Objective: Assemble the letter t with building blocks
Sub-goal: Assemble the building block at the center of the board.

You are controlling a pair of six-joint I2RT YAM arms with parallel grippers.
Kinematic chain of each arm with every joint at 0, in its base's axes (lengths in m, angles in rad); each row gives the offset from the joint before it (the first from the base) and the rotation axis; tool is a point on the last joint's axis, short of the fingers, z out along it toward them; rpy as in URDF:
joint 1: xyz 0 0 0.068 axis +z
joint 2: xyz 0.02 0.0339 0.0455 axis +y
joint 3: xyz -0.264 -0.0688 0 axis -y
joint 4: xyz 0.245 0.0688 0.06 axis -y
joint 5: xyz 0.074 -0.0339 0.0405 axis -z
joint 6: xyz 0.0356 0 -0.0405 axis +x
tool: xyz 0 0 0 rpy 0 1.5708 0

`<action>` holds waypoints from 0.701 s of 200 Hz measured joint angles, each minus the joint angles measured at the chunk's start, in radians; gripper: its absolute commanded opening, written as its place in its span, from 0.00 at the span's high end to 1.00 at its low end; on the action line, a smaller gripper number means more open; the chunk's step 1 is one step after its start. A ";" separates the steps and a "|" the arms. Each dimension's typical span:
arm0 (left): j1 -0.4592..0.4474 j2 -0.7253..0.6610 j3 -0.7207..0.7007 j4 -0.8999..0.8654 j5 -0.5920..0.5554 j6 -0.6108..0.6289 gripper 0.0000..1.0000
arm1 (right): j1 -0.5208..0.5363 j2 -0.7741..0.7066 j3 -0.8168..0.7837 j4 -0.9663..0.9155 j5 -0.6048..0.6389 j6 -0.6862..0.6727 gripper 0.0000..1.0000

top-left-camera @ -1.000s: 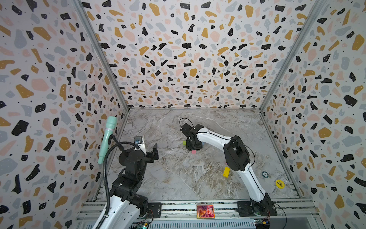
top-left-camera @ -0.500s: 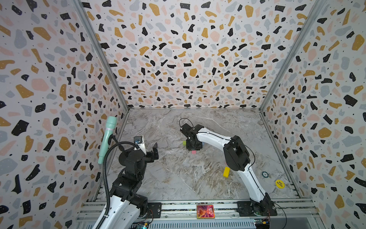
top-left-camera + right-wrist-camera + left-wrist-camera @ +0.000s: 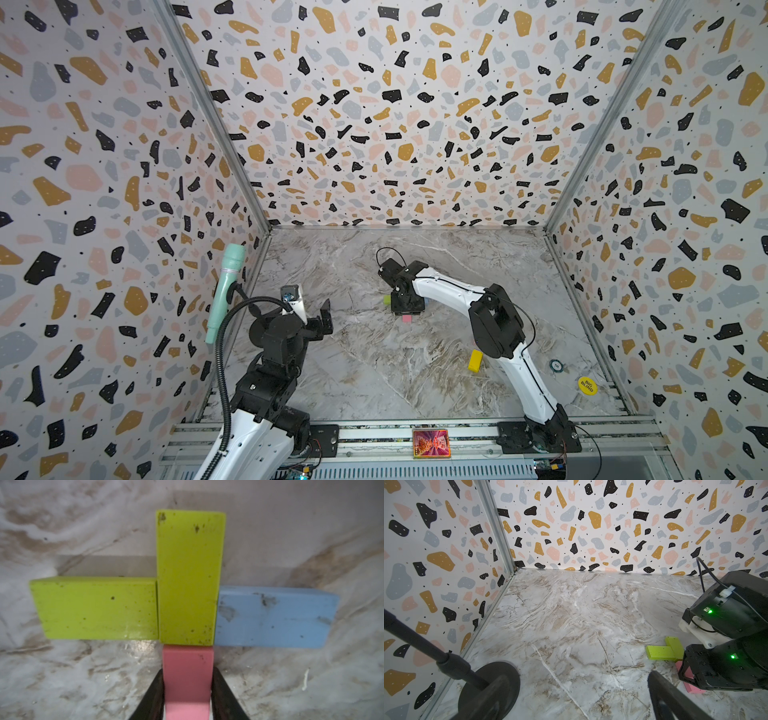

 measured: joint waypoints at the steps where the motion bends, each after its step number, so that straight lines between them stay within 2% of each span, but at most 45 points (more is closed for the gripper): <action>1: 0.000 0.000 0.000 0.000 0.000 0.000 0.00 | 0.000 0.000 0.000 0.000 0.000 0.000 0.63; 140: 0.000 0.000 0.000 0.000 0.000 0.000 0.01 | -0.001 0.000 -0.002 0.008 0.003 -0.003 0.56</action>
